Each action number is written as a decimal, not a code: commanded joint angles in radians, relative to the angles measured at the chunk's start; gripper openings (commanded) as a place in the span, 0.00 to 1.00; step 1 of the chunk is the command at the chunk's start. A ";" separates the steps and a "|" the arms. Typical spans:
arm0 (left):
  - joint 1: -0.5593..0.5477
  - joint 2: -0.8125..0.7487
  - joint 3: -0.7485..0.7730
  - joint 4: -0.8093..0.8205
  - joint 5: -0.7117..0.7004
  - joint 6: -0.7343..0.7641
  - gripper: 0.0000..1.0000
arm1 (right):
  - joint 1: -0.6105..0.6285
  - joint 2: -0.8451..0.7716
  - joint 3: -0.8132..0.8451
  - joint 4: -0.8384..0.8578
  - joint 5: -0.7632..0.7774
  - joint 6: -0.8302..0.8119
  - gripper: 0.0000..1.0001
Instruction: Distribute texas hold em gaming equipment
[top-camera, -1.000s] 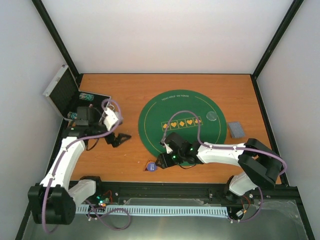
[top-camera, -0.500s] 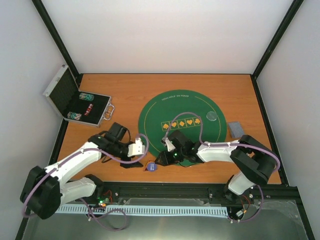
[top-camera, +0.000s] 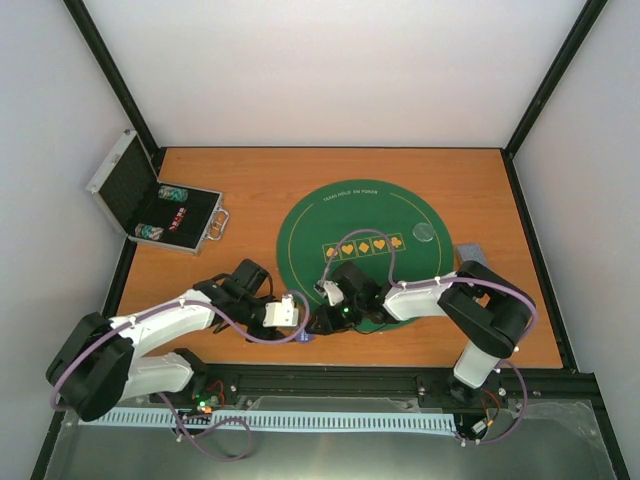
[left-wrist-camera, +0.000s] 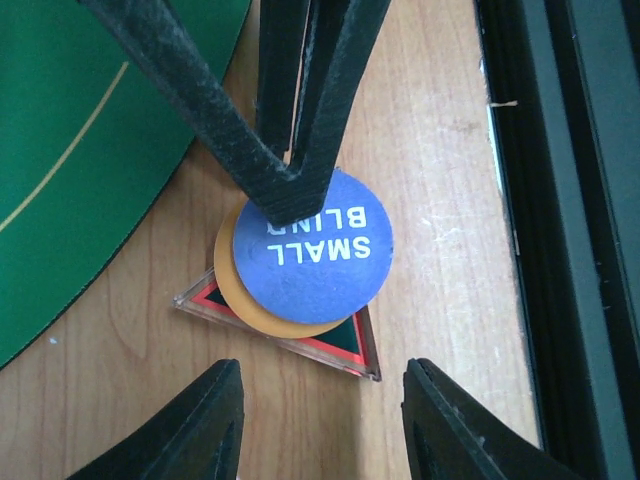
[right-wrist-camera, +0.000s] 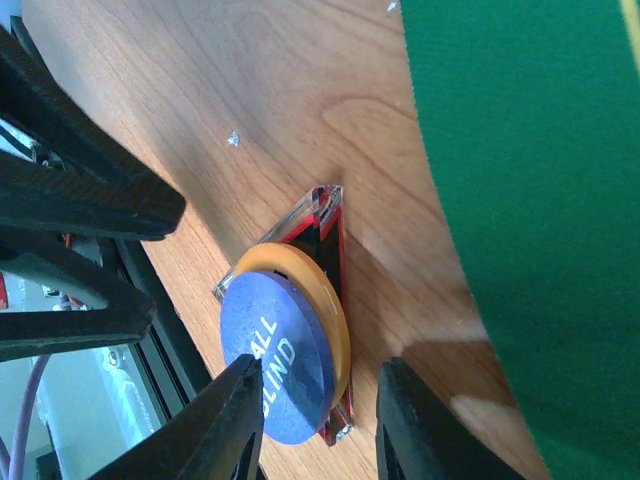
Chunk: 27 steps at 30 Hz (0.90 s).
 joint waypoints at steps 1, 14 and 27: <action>-0.016 0.040 -0.015 0.107 -0.017 0.024 0.48 | -0.002 0.015 0.012 -0.035 -0.006 -0.024 0.31; -0.016 0.104 0.000 0.152 0.015 -0.006 0.49 | -0.002 -0.015 -0.004 -0.056 0.003 -0.027 0.18; -0.016 0.159 0.027 0.154 0.015 -0.012 0.53 | -0.006 -0.045 -0.028 -0.048 -0.005 -0.008 0.03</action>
